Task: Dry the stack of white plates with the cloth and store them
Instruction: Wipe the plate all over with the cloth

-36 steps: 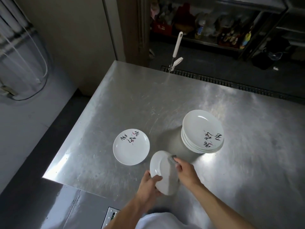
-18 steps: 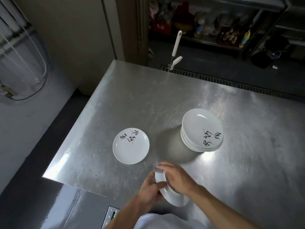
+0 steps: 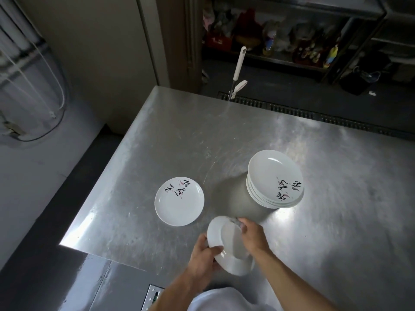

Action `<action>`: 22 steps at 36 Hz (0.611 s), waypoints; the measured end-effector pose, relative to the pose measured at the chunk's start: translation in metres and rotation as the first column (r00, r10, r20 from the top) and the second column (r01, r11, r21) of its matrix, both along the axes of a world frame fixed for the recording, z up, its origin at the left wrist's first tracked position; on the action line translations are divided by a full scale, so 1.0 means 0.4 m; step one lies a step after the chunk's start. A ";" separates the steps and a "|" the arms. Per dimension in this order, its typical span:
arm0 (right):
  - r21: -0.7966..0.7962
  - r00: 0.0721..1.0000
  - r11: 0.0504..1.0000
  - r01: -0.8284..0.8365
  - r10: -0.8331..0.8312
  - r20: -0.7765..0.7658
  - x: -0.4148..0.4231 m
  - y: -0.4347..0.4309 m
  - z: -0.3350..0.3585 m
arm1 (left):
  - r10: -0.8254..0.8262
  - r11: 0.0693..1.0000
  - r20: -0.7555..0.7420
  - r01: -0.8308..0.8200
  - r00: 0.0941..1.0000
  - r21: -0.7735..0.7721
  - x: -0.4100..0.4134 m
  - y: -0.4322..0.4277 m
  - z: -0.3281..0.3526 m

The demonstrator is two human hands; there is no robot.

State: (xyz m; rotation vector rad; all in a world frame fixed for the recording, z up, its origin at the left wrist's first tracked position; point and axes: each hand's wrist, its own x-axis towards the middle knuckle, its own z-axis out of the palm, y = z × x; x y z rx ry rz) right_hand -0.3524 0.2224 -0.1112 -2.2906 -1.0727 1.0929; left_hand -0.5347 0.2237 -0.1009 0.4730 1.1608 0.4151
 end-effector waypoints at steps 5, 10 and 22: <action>0.133 0.999 0.990 -0.037 0.040 -0.025 -0.026 -0.042 0.008 | -0.029 0.998 0.050 0.032 0.998 -0.062 -0.021 0.019 0.006; 0.346 0.908 0.866 -0.362 0.412 -0.081 -0.066 -0.060 0.032 | -0.181 0.983 0.082 0.183 0.980 -0.027 -0.016 0.015 0.003; 0.279 0.855 0.823 -0.494 0.519 -0.015 -0.053 -0.033 0.037 | -0.198 0.980 0.109 0.199 0.974 -0.005 -0.019 0.005 0.015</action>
